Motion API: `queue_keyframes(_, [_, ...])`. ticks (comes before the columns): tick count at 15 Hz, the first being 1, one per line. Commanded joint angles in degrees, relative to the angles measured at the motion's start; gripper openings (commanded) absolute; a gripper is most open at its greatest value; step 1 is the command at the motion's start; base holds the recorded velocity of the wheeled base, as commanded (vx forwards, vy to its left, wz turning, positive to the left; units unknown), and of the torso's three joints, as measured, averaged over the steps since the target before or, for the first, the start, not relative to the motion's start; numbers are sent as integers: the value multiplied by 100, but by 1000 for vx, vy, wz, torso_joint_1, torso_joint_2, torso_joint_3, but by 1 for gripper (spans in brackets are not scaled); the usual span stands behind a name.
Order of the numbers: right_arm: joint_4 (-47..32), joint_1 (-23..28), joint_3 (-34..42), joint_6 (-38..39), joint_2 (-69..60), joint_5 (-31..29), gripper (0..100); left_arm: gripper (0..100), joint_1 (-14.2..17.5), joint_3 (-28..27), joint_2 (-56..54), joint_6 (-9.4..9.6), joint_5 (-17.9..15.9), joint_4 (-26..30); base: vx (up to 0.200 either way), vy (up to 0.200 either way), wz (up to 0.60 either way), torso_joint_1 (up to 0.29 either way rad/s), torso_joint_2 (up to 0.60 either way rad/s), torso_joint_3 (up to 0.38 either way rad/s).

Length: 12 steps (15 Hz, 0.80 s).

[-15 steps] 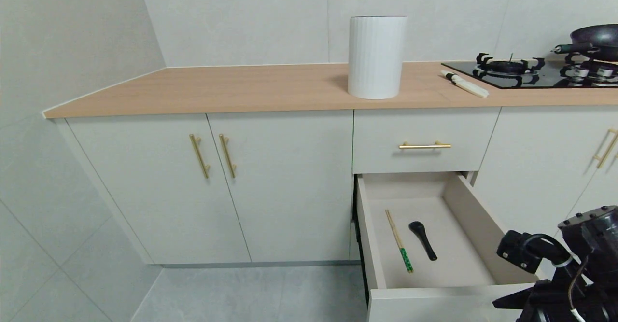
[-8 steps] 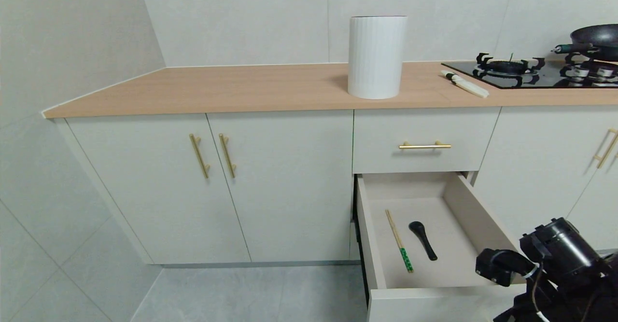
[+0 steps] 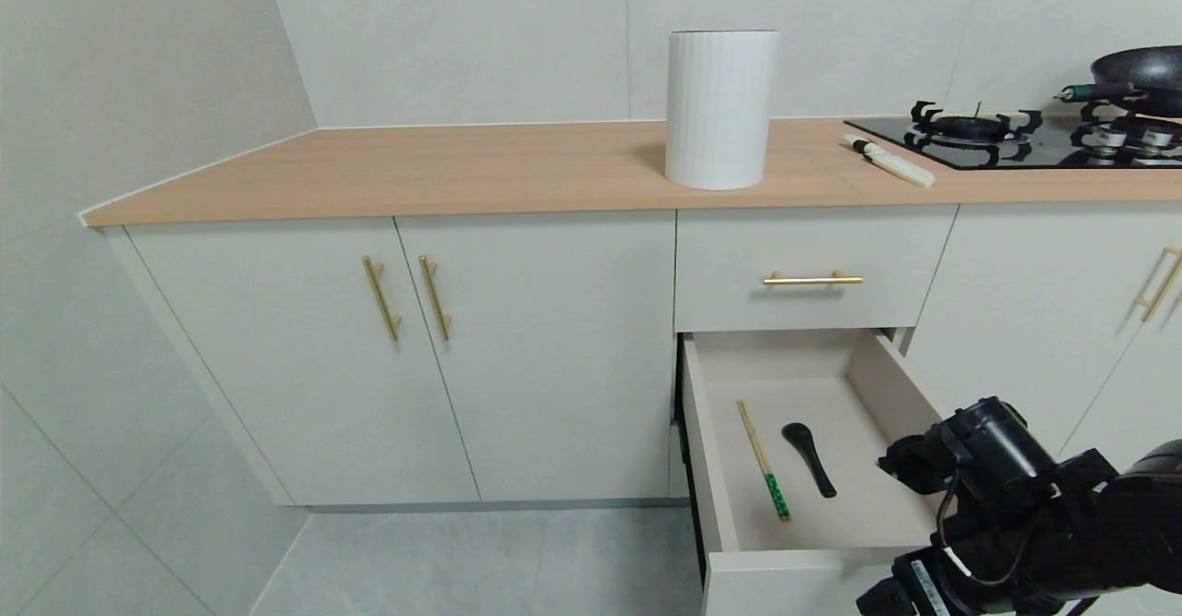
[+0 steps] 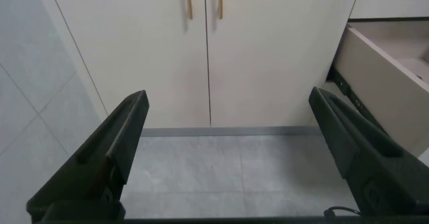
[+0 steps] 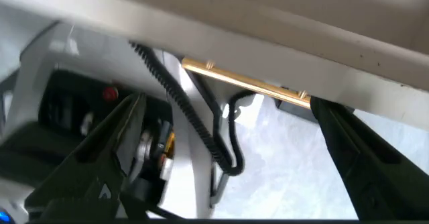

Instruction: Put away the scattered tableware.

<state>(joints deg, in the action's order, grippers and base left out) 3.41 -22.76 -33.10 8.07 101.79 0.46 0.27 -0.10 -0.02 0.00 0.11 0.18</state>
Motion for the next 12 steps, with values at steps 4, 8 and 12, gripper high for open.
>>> queue_keyframes(4, [722, 8, -39, 230, 385, -451, 100, 100, 0, 1, 2, 0, -2, -1, 0, 0, 0, 0, 0, 0])
queue_keyframes(8, [1452, 131, -56, 300, 702, -802, 100, 100, 0, 1, 2, 0, -2, -1, 0, 0, 0, 0, 0, 0])
queue_keyframes(12, [2911, 448, -232, 213, 1545, -820, 100, 100, 8, 1, 2, 0, -2, -1, 0, 0, 0, 0, 0, 0])
